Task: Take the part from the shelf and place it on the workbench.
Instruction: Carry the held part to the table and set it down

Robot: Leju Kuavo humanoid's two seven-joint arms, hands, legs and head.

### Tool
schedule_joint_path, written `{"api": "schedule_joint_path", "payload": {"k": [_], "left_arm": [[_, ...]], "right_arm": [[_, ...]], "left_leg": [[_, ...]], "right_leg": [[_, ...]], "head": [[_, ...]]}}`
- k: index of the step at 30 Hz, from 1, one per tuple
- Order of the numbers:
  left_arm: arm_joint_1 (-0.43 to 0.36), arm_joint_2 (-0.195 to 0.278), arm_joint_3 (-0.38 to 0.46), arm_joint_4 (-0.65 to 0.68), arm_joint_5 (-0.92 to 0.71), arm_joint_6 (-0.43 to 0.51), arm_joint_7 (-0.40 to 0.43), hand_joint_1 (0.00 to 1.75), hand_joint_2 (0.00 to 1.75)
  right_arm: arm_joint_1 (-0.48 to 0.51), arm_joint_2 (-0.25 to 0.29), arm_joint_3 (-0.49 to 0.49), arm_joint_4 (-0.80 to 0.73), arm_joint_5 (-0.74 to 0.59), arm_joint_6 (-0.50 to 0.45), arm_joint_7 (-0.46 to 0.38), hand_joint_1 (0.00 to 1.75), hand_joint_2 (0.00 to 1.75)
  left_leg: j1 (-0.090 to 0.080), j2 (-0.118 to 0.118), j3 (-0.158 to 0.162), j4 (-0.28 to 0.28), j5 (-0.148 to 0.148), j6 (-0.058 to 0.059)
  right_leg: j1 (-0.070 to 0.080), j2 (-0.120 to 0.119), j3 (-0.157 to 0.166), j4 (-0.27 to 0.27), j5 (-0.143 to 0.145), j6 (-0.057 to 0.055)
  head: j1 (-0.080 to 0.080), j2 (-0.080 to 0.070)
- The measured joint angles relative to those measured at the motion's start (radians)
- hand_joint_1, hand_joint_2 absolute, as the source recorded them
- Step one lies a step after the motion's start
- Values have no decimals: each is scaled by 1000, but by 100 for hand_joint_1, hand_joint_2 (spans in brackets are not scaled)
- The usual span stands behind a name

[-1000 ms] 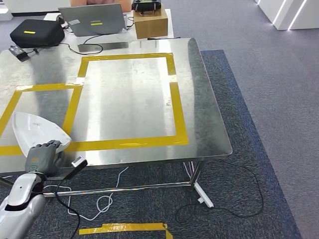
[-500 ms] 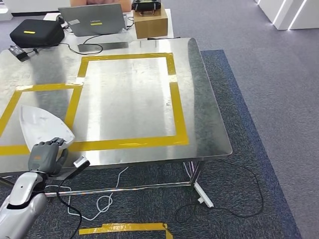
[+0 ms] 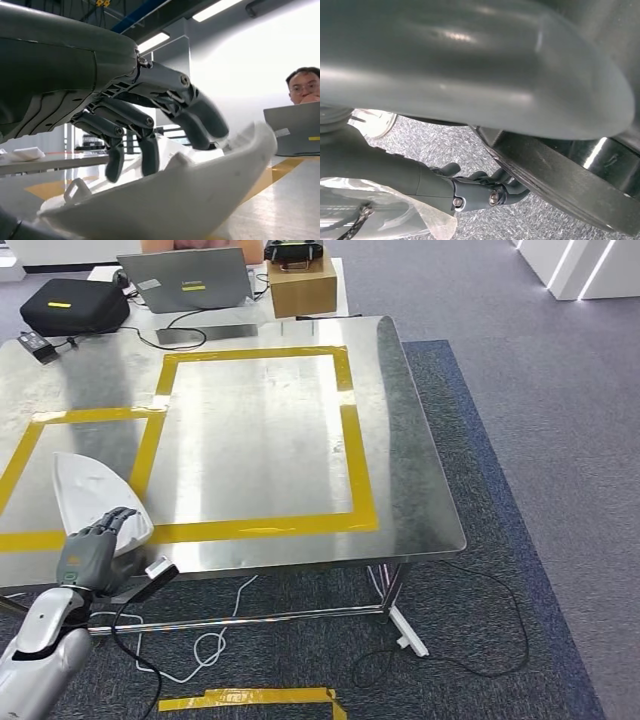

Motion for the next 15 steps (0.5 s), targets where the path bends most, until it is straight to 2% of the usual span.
{"api": "schedule_joint_path", "payload": {"k": [4,15], "left_arm": [[-6,0,2,8,8,-1,-2,0,0],[-8,3,2,20,2,32,0,0,0]], "right_arm": [[0,0,0,0,1,0,0,0,0],[1,-1,0,0,9,0,2,0,0]], "left_leg": [[0,0,0,0,0,0],[0,0,0,0,0,0]], "right_leg": [[0,0,0,0,0,0],[0,0,0,0,0,0]], "head": [[0,0],[0,0]]}}
